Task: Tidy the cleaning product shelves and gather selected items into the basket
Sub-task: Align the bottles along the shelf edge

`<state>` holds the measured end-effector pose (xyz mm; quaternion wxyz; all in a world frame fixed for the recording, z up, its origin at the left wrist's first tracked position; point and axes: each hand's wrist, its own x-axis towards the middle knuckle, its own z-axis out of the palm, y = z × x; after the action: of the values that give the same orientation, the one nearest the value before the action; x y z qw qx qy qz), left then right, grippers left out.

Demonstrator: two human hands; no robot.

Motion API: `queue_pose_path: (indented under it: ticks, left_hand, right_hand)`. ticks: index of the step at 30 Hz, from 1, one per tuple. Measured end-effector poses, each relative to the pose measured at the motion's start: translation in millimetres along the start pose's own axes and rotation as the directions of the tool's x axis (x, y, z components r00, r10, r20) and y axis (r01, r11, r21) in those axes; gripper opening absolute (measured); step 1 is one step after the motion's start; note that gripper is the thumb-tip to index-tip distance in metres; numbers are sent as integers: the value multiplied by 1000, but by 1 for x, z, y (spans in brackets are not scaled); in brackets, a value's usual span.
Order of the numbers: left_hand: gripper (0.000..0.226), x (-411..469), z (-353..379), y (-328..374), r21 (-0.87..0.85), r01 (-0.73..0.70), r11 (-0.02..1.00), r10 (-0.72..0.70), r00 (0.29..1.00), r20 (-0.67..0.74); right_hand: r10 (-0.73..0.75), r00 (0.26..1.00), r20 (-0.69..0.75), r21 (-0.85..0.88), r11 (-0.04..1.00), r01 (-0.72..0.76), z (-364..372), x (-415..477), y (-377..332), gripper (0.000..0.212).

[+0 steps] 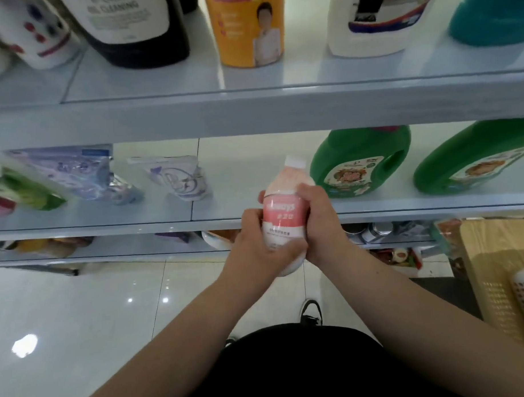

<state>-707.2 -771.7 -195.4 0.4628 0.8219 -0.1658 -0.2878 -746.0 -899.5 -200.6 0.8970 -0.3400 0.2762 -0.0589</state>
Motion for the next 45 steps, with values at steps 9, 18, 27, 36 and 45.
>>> queue_pose_path:
  ticks: [9,18,27,36,45]
  left_hand:
    - [102,-29,-37,-48,233,-340,911,369,925,-94]
    - [49,-64,-85,-46,-714,435,548,-71,875,479]
    - [53,-91,-94,-41,-603,772,199,6,615,789]
    - [27,-81,-79,-46,-598,609,521,-211,771,601]
    - [45,-74,-44,-27,-590,704,395,-112,674,730]
  right_hand:
    - [-296,942,159,-75,948,311,37,-15,44,63]
    - [-291,933,-212,-357,912,203,56,-45,66,39]
    - [49,981,-185,179,984,-16,51,-72,109,64]
    - [-118,943,-312,39,990,137,47,-70,91,70]
    - [-46,997,-69,-78,996,41,25,-80,49,56]
